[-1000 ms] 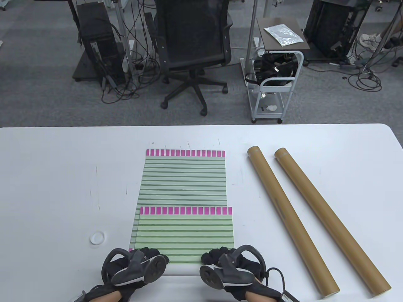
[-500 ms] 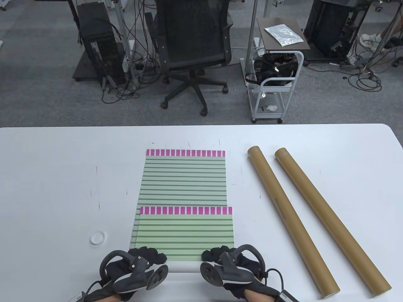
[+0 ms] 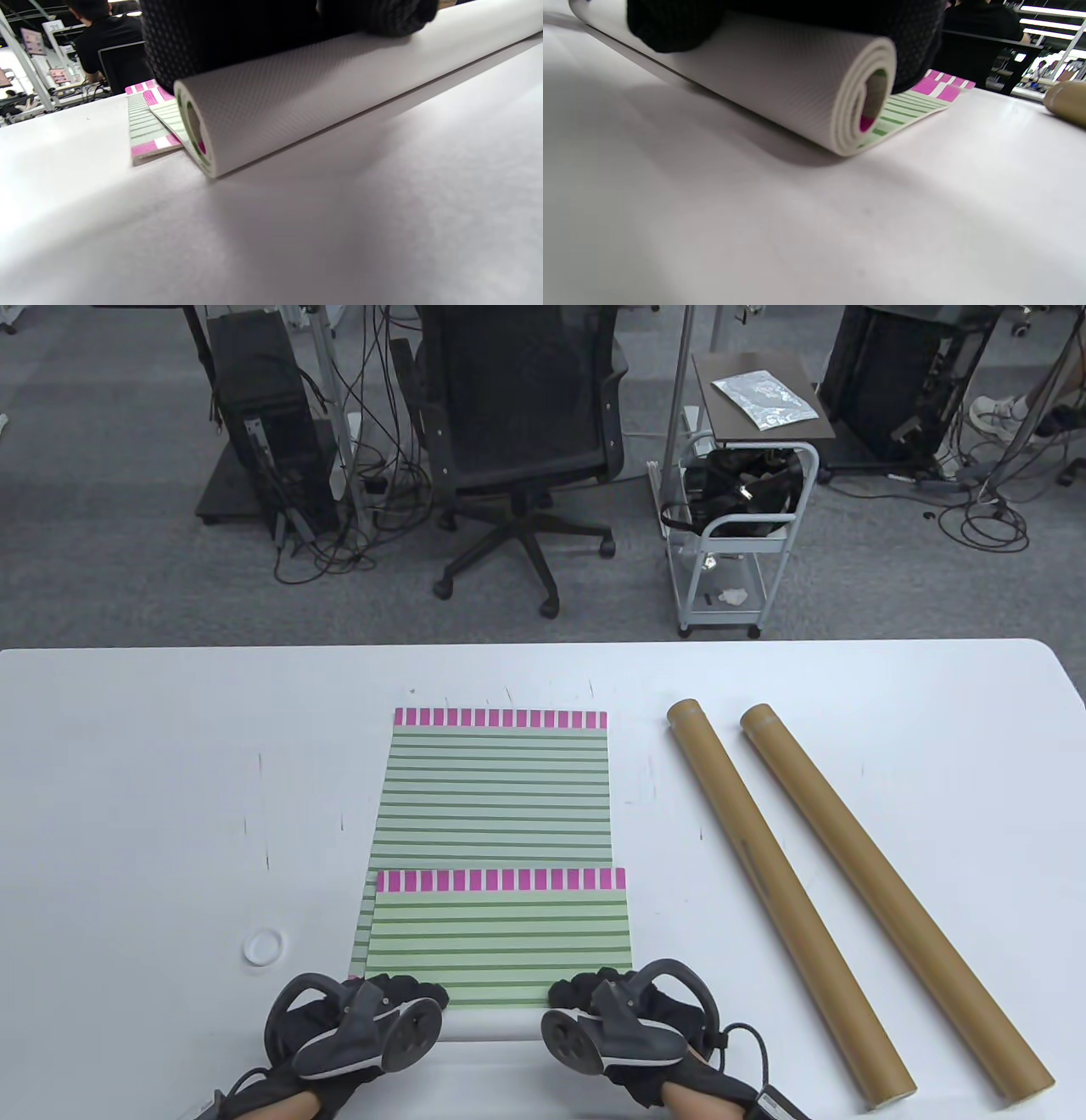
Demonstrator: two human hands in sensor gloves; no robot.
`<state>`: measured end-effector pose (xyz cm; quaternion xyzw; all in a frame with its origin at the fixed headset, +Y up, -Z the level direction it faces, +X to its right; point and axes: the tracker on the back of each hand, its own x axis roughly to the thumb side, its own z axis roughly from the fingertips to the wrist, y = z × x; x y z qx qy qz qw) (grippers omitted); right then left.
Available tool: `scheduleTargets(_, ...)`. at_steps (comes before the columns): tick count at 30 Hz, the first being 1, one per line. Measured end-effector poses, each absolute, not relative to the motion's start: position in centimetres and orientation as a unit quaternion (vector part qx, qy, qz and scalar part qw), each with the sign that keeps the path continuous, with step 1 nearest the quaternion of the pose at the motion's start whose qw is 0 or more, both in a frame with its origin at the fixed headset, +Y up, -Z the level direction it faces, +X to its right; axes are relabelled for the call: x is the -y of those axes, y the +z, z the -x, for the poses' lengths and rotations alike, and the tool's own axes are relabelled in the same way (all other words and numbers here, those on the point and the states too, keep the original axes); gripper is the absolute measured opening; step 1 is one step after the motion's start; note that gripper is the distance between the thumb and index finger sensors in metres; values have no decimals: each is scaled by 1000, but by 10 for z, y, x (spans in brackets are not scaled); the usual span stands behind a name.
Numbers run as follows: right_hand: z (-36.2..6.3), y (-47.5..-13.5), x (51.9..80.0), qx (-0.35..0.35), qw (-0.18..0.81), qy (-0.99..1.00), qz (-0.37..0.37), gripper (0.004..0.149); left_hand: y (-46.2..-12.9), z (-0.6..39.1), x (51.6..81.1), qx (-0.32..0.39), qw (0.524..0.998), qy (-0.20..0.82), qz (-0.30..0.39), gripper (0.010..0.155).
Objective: Roll up mouse pads and store in mailing tubes
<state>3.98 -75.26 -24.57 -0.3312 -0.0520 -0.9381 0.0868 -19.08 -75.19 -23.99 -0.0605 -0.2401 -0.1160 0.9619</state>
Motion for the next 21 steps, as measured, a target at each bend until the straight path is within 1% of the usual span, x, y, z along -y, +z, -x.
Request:
scheduleTargets(2, -39, -245, 752, 75, 75, -935, 338, 54, -237, 190, 748, 246, 960, -118, 54, 44)
scheduleTargets(3, -39, -244, 751, 86, 66, -935, 338, 54, -235, 189, 746, 251, 959, -119, 49, 46)
scheduleTargets(6, -39, -245, 751, 84, 65, -936, 334, 53, -230, 185, 747, 258, 956, -140, 27, 56)
scheduleTargets(8, -40, -244, 752, 83, 72, -935, 338, 54, -229, 181, 753, 248, 954, -171, 5, 51)
scheduleTargets(10, -42, -243, 752, 78, 83, -934, 338, 57, -231, 181, 752, 251, 955, -158, 19, 50)
scheduleTargets(12, -45, -243, 751, 61, 91, -936, 335, 62, -235, 184, 754, 239, 960, -143, 32, 49)
scheduleTargets(14, -45, -244, 753, 70, 88, -937, 332, 66, -240, 186, 755, 230, 964, -127, 49, 49)
scheduleTargets(17, -44, -245, 754, 49, 104, -936, 333, 62, -243, 189, 758, 222, 966, -111, 65, 50)
scheduleTargets(21, -42, -248, 754, 66, 92, -937, 332, 59, -244, 192, 756, 222, 967, -110, 66, 50)
